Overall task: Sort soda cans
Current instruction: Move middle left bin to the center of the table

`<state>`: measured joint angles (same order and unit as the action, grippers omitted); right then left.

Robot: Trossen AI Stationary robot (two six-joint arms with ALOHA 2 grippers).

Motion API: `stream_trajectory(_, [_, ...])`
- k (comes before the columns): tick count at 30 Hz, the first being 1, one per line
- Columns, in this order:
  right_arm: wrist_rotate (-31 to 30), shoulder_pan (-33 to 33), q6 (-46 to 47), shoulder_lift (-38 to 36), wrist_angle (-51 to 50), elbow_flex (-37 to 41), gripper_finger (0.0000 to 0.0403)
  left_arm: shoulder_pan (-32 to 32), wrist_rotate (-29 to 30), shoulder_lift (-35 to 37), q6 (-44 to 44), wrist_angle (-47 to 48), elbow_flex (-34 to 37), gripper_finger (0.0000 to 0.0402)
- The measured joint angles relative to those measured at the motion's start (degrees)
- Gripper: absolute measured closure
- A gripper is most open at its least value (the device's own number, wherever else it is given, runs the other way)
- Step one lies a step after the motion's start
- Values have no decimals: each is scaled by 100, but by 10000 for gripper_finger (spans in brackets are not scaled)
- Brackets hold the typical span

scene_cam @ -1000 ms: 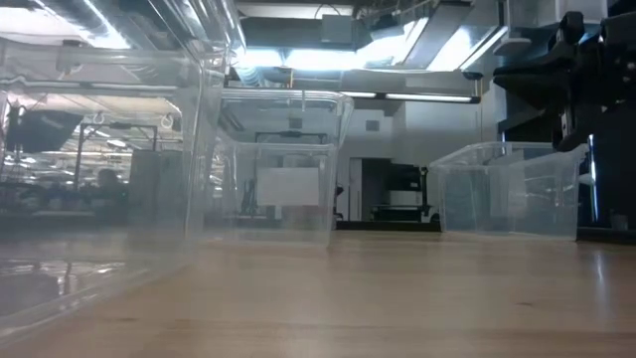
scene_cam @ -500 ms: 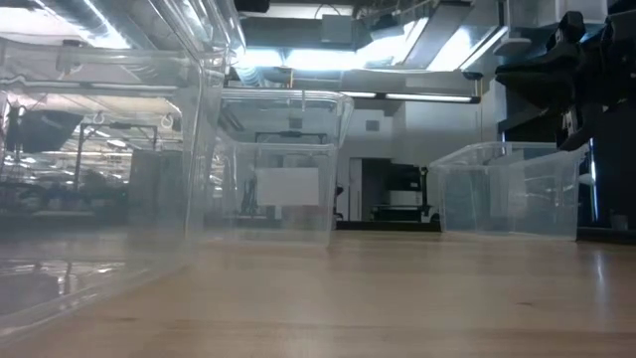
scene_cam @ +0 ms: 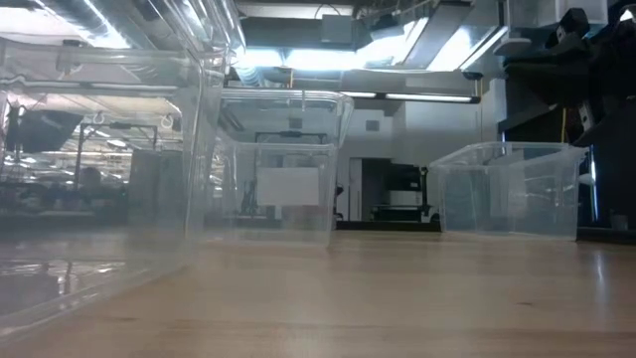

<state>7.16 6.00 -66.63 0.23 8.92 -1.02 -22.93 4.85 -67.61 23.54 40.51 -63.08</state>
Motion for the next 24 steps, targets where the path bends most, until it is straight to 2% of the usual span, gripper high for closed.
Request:
stream_trajectory(4, [0, 0, 88, 0, 9, -4, 358, -50, 201, -22, -342, -347, -1, 394])
stream_trajectory(6, [0, 0, 181, 0, 3, -4, 358, 51, 410, -78, -642, -816, 0, 394])
stream_trajectory(10, [2, 1, 299, 0, -6, -7, 358, 351, 457, -357, -1011, -1490, -1, 376])
stream_trajectory(16, [0, 2, 334, 0, -16, -7, 358, 885, 385, -879, -1153, -1537, -31, 290])
stream_trajectory(19, [0, 2, 332, 0, -35, -7, 358, 1193, 42, -1133, -1173, -1521, -151, 241])
stream_trajectory(24, [0, 0, 207, 0, -186, -10, 358, 1579, -172, -1684, -1239, -872, -565, 183])
